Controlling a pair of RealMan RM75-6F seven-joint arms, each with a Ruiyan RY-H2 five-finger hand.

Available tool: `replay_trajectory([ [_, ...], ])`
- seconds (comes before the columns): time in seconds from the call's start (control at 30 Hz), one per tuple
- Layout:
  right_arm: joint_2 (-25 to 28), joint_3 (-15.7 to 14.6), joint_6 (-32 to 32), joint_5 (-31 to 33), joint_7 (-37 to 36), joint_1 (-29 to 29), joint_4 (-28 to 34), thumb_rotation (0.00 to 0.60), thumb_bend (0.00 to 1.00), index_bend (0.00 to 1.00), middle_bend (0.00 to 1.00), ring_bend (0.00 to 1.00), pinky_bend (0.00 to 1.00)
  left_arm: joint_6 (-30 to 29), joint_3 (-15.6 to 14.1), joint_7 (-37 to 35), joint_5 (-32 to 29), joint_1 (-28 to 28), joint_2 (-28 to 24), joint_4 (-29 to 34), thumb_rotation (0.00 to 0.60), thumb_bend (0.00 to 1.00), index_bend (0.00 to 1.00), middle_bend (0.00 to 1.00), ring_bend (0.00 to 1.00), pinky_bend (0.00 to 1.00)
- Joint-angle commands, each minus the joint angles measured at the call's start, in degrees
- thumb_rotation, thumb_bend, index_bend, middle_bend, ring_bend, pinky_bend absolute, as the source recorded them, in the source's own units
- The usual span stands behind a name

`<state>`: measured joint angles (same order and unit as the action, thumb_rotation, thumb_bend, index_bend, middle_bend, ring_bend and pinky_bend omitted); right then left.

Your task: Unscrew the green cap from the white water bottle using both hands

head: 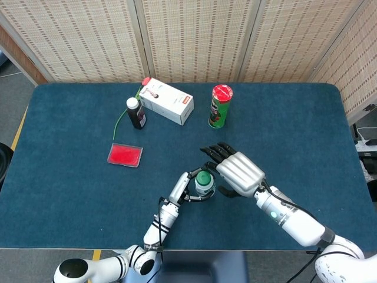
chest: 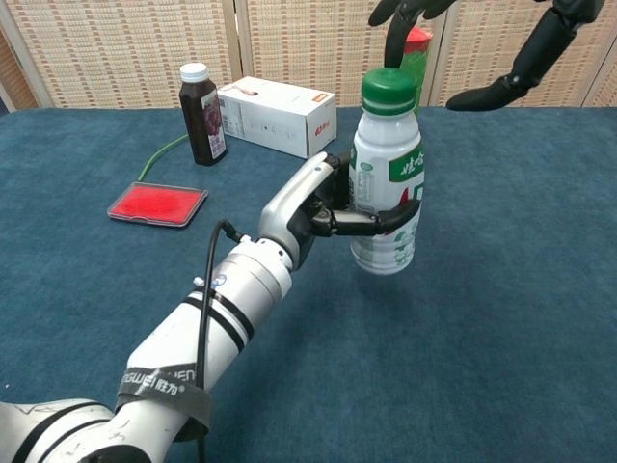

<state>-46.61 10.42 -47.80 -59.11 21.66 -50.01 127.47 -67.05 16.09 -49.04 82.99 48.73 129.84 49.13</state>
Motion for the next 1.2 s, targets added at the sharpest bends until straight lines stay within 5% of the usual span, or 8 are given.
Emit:
replay_trajectory([
  [0.03,0.3,-0.1,0.1,-0.1,0.0,0.0,0.2,0.6,0.28,0.3,0.0,0.0,0.0,0.3,-0.3,0.9,0.2,0.0,-0.2,-0.1,0.6,1.0,0.74,0.92,0.58,0.51],
  [1.2,2.0,-2.4,0.3,-0.1,2.2,0.5,-0.2,0.6,0.29,0.27,0.0,0.0,0.0,5.6,-0.3,5.0,-0.9,0.1,-5.6,5.4,0.6,1.0,0.74,0.93,0.6,0.57],
])
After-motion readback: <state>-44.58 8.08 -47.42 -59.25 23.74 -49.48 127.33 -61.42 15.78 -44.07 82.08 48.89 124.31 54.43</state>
